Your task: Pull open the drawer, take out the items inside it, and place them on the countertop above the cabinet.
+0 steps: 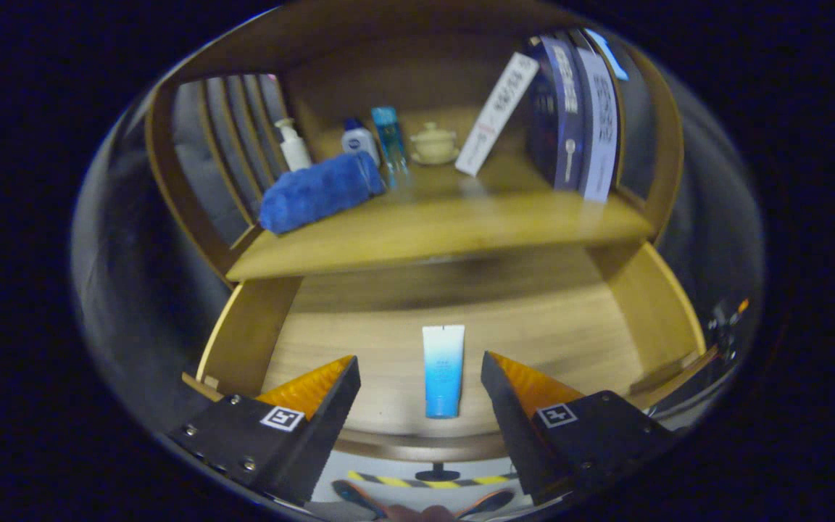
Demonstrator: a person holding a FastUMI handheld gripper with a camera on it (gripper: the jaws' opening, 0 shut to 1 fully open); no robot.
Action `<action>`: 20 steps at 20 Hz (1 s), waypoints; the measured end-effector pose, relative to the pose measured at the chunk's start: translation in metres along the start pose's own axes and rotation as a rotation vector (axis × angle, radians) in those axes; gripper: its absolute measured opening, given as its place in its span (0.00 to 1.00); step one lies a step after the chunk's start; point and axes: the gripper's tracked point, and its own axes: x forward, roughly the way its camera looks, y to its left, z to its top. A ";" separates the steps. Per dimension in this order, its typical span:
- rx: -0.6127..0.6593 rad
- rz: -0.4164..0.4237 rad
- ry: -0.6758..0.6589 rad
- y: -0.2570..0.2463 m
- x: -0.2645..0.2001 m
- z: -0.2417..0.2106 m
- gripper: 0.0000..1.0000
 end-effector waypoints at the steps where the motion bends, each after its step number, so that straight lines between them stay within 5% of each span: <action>1: 0.005 -0.034 0.030 -0.003 0.012 0.007 1.00; 4: -0.020 -0.087 0.145 -0.021 0.040 -0.011 0.94; 8: 0.011 -0.044 0.323 -0.012 0.058 -0.041 0.80; 11: 0.039 -0.013 0.302 -0.014 0.072 -0.030 0.66; 13: 0.058 -0.002 0.276 -0.016 0.070 -0.030 0.41; 15: 0.044 -0.017 0.232 -0.019 0.069 -0.024 0.40; 16: 0.046 -0.039 0.187 -0.024 0.071 -0.019 0.33; 20: 0.078 0.018 0.103 -0.020 0.057 -0.006 0.32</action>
